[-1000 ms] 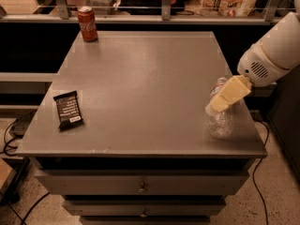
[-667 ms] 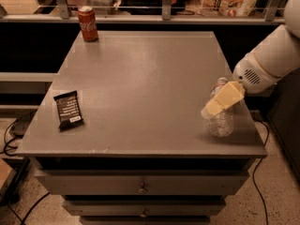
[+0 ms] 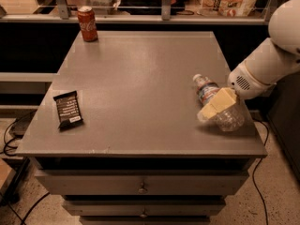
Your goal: Move water bottle near coke can
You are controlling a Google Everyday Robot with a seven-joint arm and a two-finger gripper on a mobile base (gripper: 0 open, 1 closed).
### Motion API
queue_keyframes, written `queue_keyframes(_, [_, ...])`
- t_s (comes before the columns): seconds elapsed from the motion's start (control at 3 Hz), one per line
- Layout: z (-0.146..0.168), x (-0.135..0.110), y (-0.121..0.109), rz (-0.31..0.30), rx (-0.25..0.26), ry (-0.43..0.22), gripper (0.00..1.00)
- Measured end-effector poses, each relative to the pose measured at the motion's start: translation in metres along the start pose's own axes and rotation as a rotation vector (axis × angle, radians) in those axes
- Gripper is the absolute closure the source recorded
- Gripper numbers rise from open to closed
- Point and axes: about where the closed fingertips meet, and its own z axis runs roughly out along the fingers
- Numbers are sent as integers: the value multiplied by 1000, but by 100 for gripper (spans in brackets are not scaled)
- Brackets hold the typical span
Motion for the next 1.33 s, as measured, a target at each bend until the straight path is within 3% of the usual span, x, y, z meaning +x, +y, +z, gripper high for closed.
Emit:
queue_keyframes(0.33, [1, -1, -3, 30, 19, 18, 26])
queue_keyframes(0.67, [-23, -29, 5, -57, 81, -19, 100])
queue_keyframes(1.0, [-31, -36, 5, -78, 84, -38, 100])
queue_keyframes(1.33, [-76, -68, 5, -176, 74, -158, 100])
